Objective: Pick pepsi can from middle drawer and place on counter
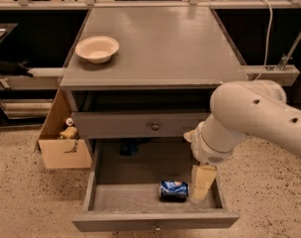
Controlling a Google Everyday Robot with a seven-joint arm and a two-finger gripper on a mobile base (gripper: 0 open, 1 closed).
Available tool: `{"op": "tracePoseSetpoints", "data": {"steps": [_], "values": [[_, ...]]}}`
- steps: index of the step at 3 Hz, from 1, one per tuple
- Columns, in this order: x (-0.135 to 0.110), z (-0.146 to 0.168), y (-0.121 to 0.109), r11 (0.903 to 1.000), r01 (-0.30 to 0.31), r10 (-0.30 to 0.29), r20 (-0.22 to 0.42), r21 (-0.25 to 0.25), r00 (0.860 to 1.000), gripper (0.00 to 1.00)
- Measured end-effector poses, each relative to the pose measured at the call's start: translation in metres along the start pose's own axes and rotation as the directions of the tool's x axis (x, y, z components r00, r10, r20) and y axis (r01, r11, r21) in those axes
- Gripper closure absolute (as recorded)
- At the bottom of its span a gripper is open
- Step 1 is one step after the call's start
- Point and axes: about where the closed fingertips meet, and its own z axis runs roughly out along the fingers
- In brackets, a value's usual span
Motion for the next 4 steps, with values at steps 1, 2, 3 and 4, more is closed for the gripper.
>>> {"op": "tracePoseSetpoints", "data": {"steps": [1, 2, 3, 4], "values": [[0.000, 0.064, -0.022, 0.9998, 0.020, -0.020, 0.049, -0.003, 0.999, 0.00], [-0.004, 0.122, -0.043, 0.9998, 0.018, -0.018, 0.105, 0.004, 0.994, 0.00], [-0.008, 0.174, -0.052, 0.9999, 0.005, -0.003, 0.150, -0.013, 0.989, 0.00], [-0.007, 0.187, -0.048, 0.9995, -0.002, 0.007, 0.159, -0.031, 0.987, 0.00]]}}
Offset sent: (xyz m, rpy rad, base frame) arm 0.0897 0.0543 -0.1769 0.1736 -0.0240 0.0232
